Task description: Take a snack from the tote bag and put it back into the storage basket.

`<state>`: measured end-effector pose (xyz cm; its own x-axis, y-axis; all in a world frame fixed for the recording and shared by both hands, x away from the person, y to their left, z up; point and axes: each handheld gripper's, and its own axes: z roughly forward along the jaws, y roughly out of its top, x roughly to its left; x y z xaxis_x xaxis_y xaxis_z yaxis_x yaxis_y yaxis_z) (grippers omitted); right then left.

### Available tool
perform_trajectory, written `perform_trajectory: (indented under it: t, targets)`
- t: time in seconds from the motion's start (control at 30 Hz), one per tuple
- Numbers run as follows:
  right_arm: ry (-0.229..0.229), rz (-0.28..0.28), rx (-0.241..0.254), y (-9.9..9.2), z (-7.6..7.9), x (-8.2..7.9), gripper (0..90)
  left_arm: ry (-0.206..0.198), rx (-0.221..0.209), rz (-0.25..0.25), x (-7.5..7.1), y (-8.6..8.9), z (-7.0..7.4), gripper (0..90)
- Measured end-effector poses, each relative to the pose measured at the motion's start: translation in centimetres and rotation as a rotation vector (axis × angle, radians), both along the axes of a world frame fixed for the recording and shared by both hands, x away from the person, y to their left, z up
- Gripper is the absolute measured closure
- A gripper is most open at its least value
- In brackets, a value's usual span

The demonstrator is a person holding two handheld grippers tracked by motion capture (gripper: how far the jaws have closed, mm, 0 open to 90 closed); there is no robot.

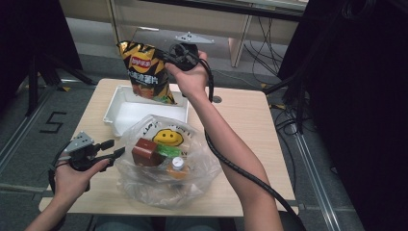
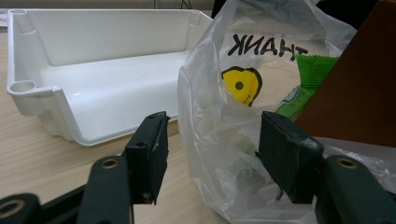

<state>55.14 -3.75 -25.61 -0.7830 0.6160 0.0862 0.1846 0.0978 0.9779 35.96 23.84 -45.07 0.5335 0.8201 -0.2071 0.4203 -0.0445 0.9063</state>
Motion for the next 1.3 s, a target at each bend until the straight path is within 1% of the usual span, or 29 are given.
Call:
perform_trajectory:
  t: [0.03,0.17,0.2,0.23,0.27,0.3,0.43,0.47,0.57,0.63,0.67,0.7,0.77,0.83,0.87,0.9,0.97,1.0,1.03,1.07,1.1,1.17,1.23,1.3]
  targets:
    - [0.007,0.001,-0.001,0.2,0.0,0.1,90.0,-0.004,0.006,-0.004,0.0,0.0,0.0,42.1]
    - [0.015,0.000,0.002,0.5,-0.2,0.2,90.0,-0.005,-0.002,-0.006,0.0,0.1,0.0,42.1]
    - [0.022,-0.004,0.004,0.6,-0.3,0.2,90.0,-0.003,0.004,0.001,-0.1,0.1,0.1,42.1]
    - [0.011,-0.003,-0.003,0.7,-0.4,0.4,90.0,-0.004,0.001,0.001,0.0,0.1,0.1,42.1]
    - [0.016,0.006,-0.005,0.7,-0.5,0.5,90.0,-0.003,0.001,0.002,0.0,0.1,0.1,42.1]
    - [0.023,0.003,-0.009,0.8,-0.6,0.5,90.0,-0.004,-0.002,-0.004,0.0,0.1,0.0,42.1]
    - [0.027,-0.001,-0.014,1.0,-1.0,0.9,90.0,-0.005,-0.003,-0.005,0.0,0.1,0.1,42.1]
    - [0.043,-0.004,-0.011,1.1,-1.1,0.9,90.0,-0.004,0.002,0.001,0.0,0.1,0.1,42.1]
    - [0.037,-0.005,-0.019,1.3,-1.5,1.3,90.0,-0.004,0.000,0.002,0.0,0.1,0.1,42.1]
    - [0.057,-0.017,-0.014,1.4,-1.8,1.5,90.0,-0.004,0.001,0.002,-0.1,0.2,0.1,42.1]
    - [0.054,-0.018,-0.011,1.5,-1.9,1.6,90.0,-0.004,0.001,0.001,0.0,0.2,0.1,42.1]
    - [0.067,-0.018,-0.017,1.6,-2.0,1.7,90.0,-0.004,0.001,0.002,-0.1,0.2,0.1,42.1]
    - [0.065,-0.018,-0.019,1.8,-2.3,1.9,90.0,-0.005,0.001,0.002,0.0,0.1,0.1,42.1]
    - [0.046,-0.013,-0.032,1.8,-2.6,2.2,90.0,-0.005,0.002,0.001,-0.1,0.2,0.1,42.1]
    - [0.073,-0.024,-0.027,1.9,-2.6,2.1,90.0,-0.005,0.002,0.001,-0.1,0.2,0.1,42.1]
    - [0.063,-0.018,-0.034,1.9,-2.7,2.3,90.0,-0.005,0.002,0.001,-0.1,0.2,0.1,42.1]
    - [0.070,-0.024,-0.031,2.0,-2.8,2.4,90.0,-0.004,0.001,0.001,0.0,0.2,0.1,42.1]
    - [0.059,-0.023,-0.039,2.0,-2.9,2.5,90.0,-0.004,0.001,0.000,0.0,0.2,0.1,42.1]
    - [0.063,-0.022,-0.041,2.1,-3.2,2.8,90.0,-0.004,0.002,0.001,0.0,0.2,0.1,42.1]
    - [0.063,-0.022,-0.041,2.1,-3.2,2.8,90.0,-0.004,0.002,0.001,0.0,0.2,0.1,42.1]
    - [0.068,-0.028,-0.039,2.2,-3.3,2.8,90.0,-0.004,0.002,0.001,0.0,0.2,0.1,42.1]
    - [0.093,-0.035,-0.042,2.4,-3.7,3.0,90.0,-0.005,0.001,0.000,0.0,0.2,0.1,42.1]
    - [0.104,-0.035,-0.049,2.5,-4.0,3.2,90.0,-0.005,0.000,0.000,0.0,0.2,0.1,42.1]
    - [0.099,-0.032,-0.052,2.7,-4.3,3.4,90.0,-0.004,0.000,0.000,0.0,0.2,0.0,42.1]
